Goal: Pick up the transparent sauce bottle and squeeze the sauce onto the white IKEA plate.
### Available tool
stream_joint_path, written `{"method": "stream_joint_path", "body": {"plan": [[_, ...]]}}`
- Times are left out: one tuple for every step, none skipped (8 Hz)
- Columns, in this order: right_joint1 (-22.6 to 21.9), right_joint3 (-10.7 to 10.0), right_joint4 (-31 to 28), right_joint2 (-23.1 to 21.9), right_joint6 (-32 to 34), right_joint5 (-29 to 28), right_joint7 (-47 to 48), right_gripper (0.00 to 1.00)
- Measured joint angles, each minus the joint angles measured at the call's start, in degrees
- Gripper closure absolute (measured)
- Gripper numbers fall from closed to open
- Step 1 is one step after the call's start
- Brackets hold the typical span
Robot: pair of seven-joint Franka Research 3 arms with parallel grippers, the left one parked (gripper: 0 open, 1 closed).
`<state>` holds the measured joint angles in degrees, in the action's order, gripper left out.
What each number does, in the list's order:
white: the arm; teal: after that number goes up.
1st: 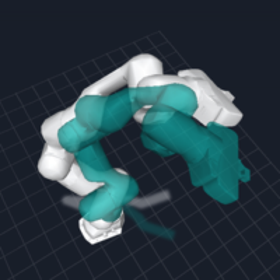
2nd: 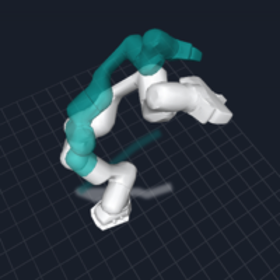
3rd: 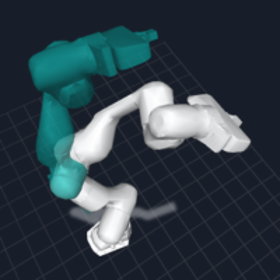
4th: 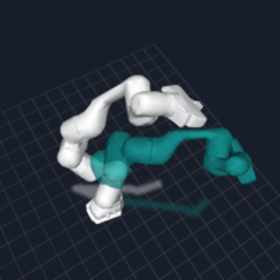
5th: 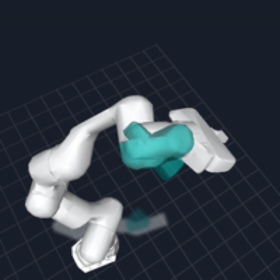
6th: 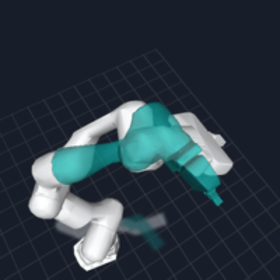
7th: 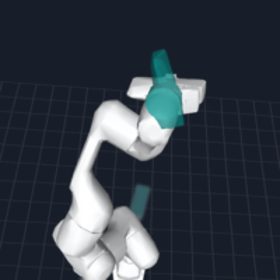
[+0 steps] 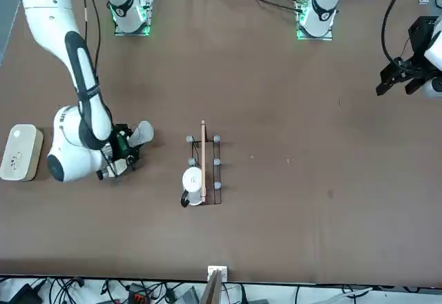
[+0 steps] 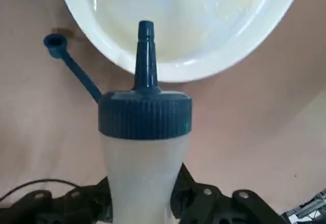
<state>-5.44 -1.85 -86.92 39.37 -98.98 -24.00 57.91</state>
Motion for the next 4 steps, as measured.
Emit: {"method": "stream_joint_path", "body": {"plan": [[0.9,0.0,0.0,0.0,-0.6,-0.4,-1.2,0.64],[1.7,0.0,0.0,0.0,-1.3,-1.2,-2.0,0.64],[2.6,-0.1,0.0,0.0,-1.6,-2.4,-3.3,0.64],[3.5,-0.1,0.0,0.0,-1.6,-3.3,-4.9,0.64]]}}
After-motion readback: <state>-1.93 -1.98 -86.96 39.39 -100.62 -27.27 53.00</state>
